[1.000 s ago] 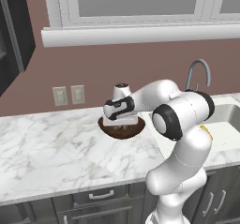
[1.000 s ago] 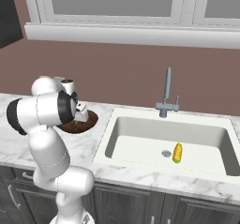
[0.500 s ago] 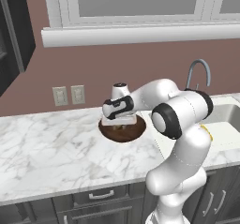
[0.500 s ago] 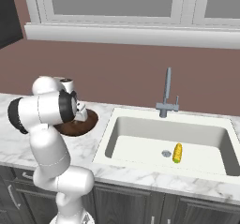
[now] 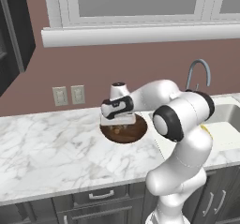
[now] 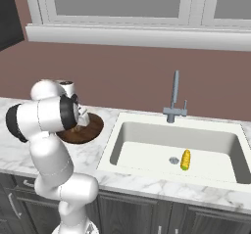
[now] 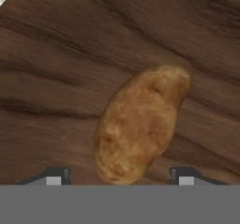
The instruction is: Pick the potatos from the cabinet and place them in one bowl. Pick the corn from the sink and place it in the other bowl.
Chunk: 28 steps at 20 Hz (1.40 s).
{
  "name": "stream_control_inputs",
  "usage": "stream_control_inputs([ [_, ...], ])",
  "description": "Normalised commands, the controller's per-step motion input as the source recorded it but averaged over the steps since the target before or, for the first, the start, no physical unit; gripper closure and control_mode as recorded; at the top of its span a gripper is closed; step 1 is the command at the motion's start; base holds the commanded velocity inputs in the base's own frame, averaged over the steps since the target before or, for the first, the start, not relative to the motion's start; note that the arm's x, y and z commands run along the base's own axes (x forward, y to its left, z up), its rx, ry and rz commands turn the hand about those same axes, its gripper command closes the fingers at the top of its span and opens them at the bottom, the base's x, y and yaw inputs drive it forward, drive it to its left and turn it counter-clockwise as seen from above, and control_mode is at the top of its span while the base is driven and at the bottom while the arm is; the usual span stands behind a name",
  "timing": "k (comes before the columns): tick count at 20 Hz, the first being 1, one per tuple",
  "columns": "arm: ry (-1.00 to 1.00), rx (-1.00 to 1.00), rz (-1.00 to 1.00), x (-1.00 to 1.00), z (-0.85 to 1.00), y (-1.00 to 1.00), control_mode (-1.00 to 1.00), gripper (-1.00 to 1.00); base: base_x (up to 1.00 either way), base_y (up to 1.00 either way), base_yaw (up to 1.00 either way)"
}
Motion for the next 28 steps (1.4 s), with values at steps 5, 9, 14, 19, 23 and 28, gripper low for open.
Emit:
stream_control_inputs([
  [5, -0.06, 0.0, -0.01, -0.2, 0.44, -0.14, -1.0, -1.0, 0.0, 0.0, 0.0],
  [9, -0.02, 0.06, -0.03, -0.39, 0.45, -0.32, -1.0, -1.0, 0.0, 0.0, 0.0],
  [14, -0.04, 0.09, -0.01, -0.66, 0.32, -0.5, -1.0, -1.0, 0.0, 0.0, 0.0],
  [19, -0.02, 0.08, 0.0, -0.85, 0.37, -0.35, -1.0, -1.0, 0.0, 0.0, 0.0],
  [23, -0.03, -0.01, 0.07, -0.8, 0.55, -0.05, -1.0, -1.0, 0.0, 0.0, 0.0],
  [28, -0.08, -0.07, 0.19, -0.86, 0.39, -0.27, -1.0, -1.0, 0.0, 0.0, 0.0],
])
